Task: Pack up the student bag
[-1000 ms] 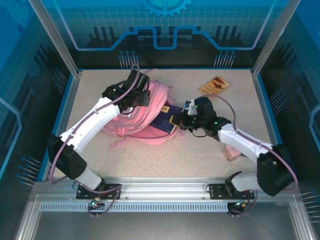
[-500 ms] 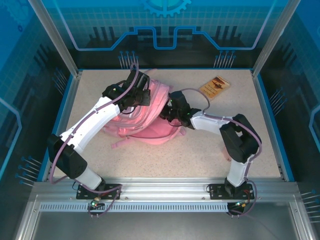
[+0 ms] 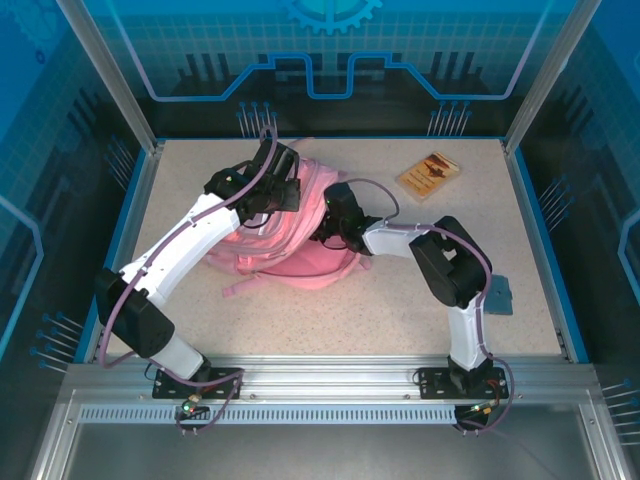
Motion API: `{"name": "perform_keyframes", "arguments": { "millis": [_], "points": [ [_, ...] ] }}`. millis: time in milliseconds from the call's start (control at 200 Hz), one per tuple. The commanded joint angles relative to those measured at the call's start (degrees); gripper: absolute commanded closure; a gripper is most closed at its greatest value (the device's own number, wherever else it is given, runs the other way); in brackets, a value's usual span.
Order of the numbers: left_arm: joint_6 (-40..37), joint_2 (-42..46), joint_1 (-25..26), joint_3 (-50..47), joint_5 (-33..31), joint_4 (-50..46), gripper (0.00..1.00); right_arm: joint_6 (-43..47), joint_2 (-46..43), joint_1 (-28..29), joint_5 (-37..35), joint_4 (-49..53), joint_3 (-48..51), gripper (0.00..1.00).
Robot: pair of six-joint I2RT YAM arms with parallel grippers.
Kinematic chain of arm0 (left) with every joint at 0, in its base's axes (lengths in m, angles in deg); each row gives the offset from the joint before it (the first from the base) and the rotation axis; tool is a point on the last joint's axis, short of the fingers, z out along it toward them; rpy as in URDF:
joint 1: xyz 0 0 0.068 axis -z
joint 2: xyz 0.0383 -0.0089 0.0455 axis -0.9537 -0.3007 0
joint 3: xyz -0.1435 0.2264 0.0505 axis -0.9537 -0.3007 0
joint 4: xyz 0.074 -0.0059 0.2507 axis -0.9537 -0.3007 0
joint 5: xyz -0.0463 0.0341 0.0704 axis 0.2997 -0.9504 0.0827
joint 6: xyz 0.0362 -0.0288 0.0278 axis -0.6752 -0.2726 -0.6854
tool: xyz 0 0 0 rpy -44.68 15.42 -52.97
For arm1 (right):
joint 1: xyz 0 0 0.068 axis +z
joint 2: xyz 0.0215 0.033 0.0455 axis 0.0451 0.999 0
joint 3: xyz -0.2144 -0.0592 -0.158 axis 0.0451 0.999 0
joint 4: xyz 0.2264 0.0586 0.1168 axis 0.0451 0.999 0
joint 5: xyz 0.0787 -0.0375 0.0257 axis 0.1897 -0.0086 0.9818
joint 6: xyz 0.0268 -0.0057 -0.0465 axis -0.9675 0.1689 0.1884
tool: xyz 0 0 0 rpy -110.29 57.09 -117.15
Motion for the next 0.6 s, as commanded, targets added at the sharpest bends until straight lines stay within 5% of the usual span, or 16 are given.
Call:
{"name": "perform_keyframes", "arguments": {
  "millis": [0, 305, 595],
  "points": [
    [1.2, 1.6, -0.3, 2.7, -0.5, 4.5, 1.00, 2.8, -4.4, 0.2, 2.4, 2.2, 1.8, 0.50],
    [0.6, 4.2, -2.8, -2.5, 0.7, 6.2, 1.00, 10.9, -23.3, -3.6, 1.4, 17.5, 15.6, 0.51],
    [-4.4, 8.1, -3.8, -12.0, 5.7, 6.2, 1.00, 23.9, -37.8, -7.5, -11.8, 37.5, 21.8, 0.52]
  ]
}}
